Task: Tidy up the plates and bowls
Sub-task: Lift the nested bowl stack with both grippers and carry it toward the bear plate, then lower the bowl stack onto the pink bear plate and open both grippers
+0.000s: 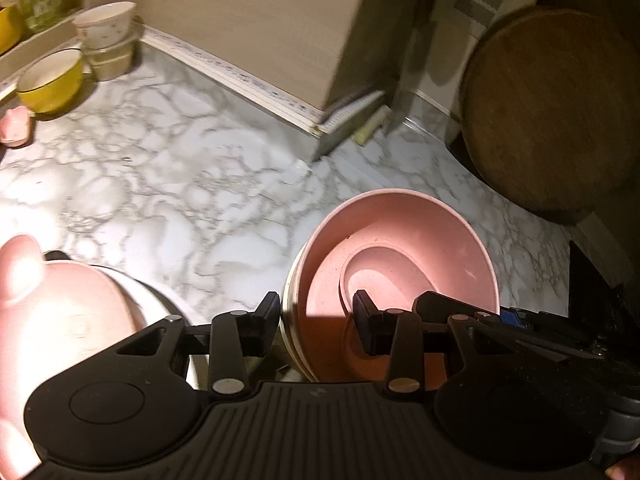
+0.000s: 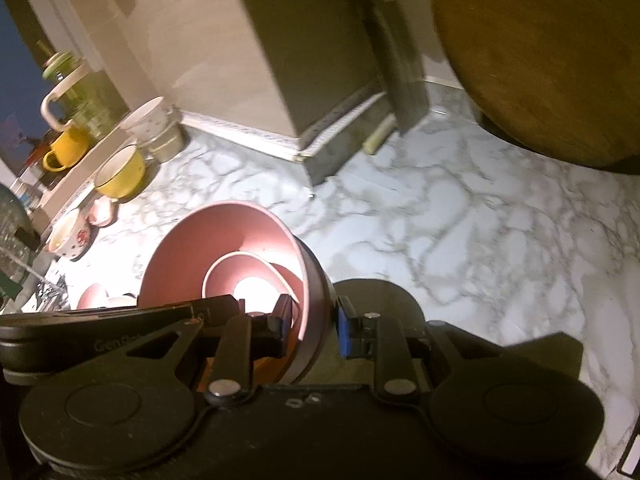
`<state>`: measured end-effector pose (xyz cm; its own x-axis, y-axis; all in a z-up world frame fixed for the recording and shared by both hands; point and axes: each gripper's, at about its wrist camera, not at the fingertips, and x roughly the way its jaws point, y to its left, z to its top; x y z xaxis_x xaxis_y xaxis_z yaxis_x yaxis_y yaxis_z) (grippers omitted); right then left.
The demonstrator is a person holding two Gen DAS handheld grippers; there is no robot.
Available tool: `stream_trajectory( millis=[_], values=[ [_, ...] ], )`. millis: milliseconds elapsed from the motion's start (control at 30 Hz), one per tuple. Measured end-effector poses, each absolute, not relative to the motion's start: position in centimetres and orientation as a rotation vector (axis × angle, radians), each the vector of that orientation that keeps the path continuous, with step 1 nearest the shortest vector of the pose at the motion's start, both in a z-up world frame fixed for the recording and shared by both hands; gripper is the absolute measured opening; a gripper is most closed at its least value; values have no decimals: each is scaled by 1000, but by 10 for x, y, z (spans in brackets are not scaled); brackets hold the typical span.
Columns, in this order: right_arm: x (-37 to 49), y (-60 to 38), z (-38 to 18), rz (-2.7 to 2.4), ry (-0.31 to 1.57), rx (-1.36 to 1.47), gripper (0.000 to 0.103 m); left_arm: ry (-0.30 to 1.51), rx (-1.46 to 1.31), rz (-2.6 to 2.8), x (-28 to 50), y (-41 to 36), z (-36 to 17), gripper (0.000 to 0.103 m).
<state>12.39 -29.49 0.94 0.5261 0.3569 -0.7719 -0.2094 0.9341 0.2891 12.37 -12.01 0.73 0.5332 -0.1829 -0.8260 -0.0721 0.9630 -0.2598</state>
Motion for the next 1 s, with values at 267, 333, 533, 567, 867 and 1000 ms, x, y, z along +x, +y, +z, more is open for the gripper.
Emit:
stream_trajectory(
  millis=[267, 333, 533, 567, 867, 1000],
  values=[
    [126, -251, 20, 431, 953, 125, 22, 986, -311, 20, 108, -78, 17, 38],
    [126, -238, 21, 456, 954, 112, 22, 983, -323, 45, 104, -66, 18, 38],
    [124, -199, 26, 530, 956, 71, 22, 972, -363, 118, 88, -31, 20, 38],
    [124, -193, 27, 543, 957, 63, 22, 972, -369, 129, 85, -26, 20, 38],
    [115, -143, 23, 636, 998, 33, 22, 1000, -405, 226, 62, 20, 16, 38],
    [112, -124, 21, 660, 1017, 21, 22, 1015, -424, 257, 55, 36, 12, 38]
  ],
)
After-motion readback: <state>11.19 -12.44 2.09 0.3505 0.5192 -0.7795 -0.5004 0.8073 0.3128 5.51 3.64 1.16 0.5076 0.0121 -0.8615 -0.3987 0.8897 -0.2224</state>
